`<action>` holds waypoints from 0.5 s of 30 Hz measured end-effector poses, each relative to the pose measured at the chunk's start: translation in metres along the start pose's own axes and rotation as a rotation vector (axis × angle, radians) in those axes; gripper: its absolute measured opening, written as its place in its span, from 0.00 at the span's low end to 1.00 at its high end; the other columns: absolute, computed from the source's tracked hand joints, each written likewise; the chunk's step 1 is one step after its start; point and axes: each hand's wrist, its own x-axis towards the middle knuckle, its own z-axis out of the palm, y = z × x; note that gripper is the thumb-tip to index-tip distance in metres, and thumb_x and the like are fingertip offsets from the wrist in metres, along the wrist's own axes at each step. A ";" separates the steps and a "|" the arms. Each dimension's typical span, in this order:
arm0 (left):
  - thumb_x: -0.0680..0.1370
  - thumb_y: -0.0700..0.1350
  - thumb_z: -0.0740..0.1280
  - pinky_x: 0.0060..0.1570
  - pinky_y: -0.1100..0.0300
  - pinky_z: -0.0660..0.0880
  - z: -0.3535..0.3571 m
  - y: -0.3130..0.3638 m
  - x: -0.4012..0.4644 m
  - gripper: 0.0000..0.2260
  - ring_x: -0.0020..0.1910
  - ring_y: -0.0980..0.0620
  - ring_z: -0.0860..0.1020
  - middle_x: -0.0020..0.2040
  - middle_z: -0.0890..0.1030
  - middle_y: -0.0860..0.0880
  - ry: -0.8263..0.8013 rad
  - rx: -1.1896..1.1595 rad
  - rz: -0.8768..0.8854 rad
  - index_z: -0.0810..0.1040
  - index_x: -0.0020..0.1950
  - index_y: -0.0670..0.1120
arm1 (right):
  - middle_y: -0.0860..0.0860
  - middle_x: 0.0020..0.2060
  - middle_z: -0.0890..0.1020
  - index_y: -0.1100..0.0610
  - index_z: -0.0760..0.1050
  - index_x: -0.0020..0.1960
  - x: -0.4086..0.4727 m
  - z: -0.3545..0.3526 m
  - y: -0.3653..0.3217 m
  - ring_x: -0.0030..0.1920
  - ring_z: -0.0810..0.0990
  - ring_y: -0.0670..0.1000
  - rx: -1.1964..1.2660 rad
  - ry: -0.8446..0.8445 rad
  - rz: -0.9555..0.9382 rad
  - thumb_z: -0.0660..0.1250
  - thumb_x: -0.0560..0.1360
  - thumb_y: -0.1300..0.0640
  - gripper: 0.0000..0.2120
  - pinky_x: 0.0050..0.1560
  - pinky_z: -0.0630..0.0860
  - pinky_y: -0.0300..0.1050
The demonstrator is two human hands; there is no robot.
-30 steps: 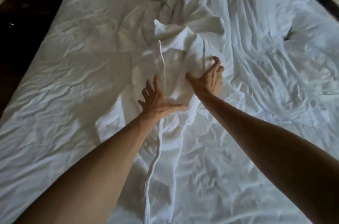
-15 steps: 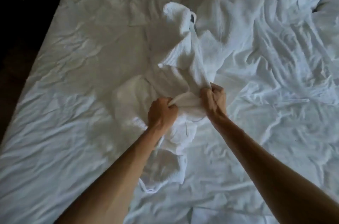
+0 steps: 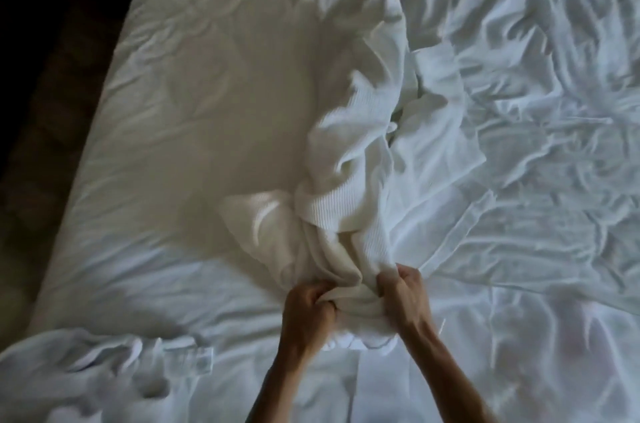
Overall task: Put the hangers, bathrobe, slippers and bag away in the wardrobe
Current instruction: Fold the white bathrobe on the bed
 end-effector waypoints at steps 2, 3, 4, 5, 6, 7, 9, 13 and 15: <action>0.62 0.45 0.62 0.40 0.57 0.77 -0.002 -0.006 -0.025 0.15 0.40 0.57 0.82 0.36 0.85 0.57 -0.021 -0.012 -0.014 0.84 0.38 0.60 | 0.46 0.23 0.67 0.53 0.64 0.27 -0.019 -0.003 0.010 0.27 0.66 0.48 -0.007 -0.052 -0.046 0.58 0.62 0.51 0.09 0.30 0.64 0.47; 0.61 0.46 0.63 0.43 0.58 0.78 -0.005 -0.005 -0.035 0.15 0.42 0.57 0.82 0.39 0.85 0.56 -0.008 -0.051 -0.002 0.84 0.41 0.60 | 0.45 0.24 0.67 0.55 0.65 0.28 -0.026 -0.008 0.009 0.28 0.66 0.47 -0.008 -0.078 -0.083 0.59 0.64 0.48 0.12 0.30 0.64 0.48; 0.61 0.49 0.64 0.45 0.59 0.78 -0.009 0.000 -0.042 0.16 0.45 0.56 0.82 0.43 0.85 0.55 0.026 -0.114 0.025 0.84 0.45 0.57 | 0.45 0.26 0.69 0.56 0.67 0.31 -0.028 -0.016 0.006 0.29 0.67 0.46 -0.014 -0.096 -0.121 0.60 0.65 0.44 0.15 0.31 0.65 0.46; 0.62 0.51 0.64 0.47 0.60 0.77 -0.014 0.007 -0.045 0.18 0.48 0.55 0.81 0.47 0.84 0.54 0.100 -0.151 0.076 0.83 0.49 0.54 | 0.44 0.27 0.72 0.56 0.70 0.33 -0.028 -0.025 0.000 0.30 0.69 0.45 -0.010 -0.081 -0.150 0.61 0.66 0.40 0.18 0.31 0.66 0.42; 0.63 0.52 0.64 0.50 0.63 0.75 -0.019 0.019 -0.045 0.20 0.51 0.54 0.79 0.50 0.81 0.54 0.202 -0.151 0.159 0.81 0.54 0.53 | 0.42 0.29 0.76 0.52 0.74 0.34 -0.025 -0.034 -0.009 0.31 0.73 0.43 -0.002 -0.014 -0.176 0.61 0.66 0.37 0.18 0.33 0.69 0.40; 0.66 0.53 0.65 0.54 0.64 0.73 -0.023 0.035 -0.041 0.22 0.54 0.54 0.77 0.54 0.79 0.54 0.316 -0.120 0.246 0.78 0.59 0.50 | 0.41 0.35 0.80 0.48 0.78 0.39 -0.020 -0.043 -0.020 0.36 0.77 0.43 0.008 0.104 -0.213 0.62 0.67 0.35 0.17 0.37 0.73 0.40; 0.70 0.56 0.69 0.60 0.63 0.70 -0.028 0.072 -0.022 0.26 0.59 0.54 0.74 0.60 0.74 0.53 0.536 -0.069 0.354 0.72 0.65 0.47 | 0.43 0.48 0.81 0.48 0.78 0.52 0.002 -0.054 -0.047 0.49 0.79 0.48 0.003 0.415 -0.264 0.63 0.68 0.33 0.23 0.50 0.76 0.48; 0.67 0.64 0.75 0.66 0.47 0.67 -0.028 0.136 0.055 0.46 0.68 0.41 0.68 0.70 0.68 0.43 0.661 0.225 0.229 0.61 0.76 0.42 | 0.56 0.69 0.70 0.58 0.60 0.75 0.090 -0.049 -0.096 0.69 0.69 0.59 0.105 0.433 0.147 0.67 0.60 0.23 0.55 0.69 0.68 0.58; 0.67 0.61 0.77 0.65 0.45 0.69 -0.024 0.147 0.088 0.49 0.68 0.38 0.69 0.72 0.67 0.39 0.504 0.240 0.046 0.56 0.77 0.42 | 0.55 0.66 0.75 0.59 0.68 0.71 0.118 -0.033 -0.104 0.63 0.76 0.57 0.035 0.221 0.220 0.70 0.59 0.24 0.53 0.65 0.74 0.54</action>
